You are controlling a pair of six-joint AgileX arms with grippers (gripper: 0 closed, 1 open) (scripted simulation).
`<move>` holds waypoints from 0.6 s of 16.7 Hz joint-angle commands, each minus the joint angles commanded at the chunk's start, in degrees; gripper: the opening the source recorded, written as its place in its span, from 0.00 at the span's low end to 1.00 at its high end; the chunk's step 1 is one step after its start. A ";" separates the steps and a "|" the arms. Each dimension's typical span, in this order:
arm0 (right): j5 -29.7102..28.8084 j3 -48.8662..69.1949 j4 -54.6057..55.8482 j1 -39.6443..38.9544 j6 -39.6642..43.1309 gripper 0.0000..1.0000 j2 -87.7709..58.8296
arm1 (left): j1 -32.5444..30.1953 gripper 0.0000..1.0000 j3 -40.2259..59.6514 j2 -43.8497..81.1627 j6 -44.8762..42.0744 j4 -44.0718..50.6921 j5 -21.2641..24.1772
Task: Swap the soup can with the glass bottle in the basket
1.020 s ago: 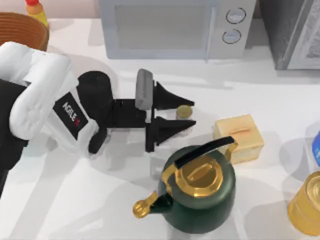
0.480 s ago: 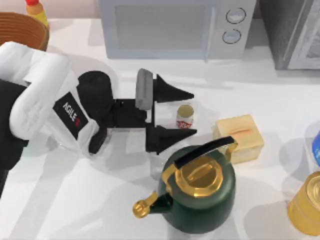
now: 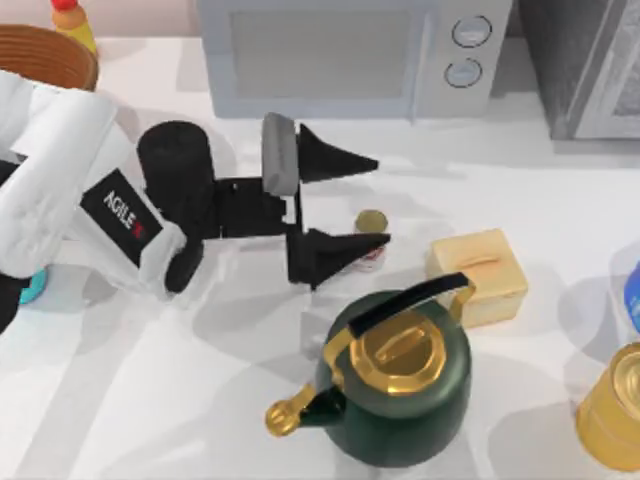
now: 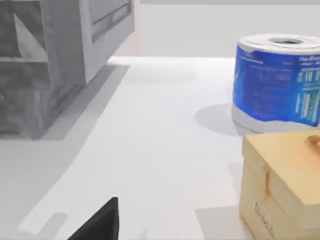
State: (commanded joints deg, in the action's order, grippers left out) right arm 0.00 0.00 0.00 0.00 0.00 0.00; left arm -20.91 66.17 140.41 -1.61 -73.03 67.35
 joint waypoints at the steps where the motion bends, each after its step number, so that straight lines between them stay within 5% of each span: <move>1: 0.00 0.00 0.00 0.00 0.00 1.00 0.00 | 0.50 1.00 -1.38 -2.97 -0.02 1.53 -1.50; 10: 0.00 0.00 0.00 0.00 0.00 1.00 0.00 | 7.47 1.00 -23.85 -53.61 0.58 26.32 -24.19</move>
State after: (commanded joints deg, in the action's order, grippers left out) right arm 0.00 0.00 0.00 0.00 0.00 0.00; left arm -13.44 42.32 86.80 -1.02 -46.72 43.16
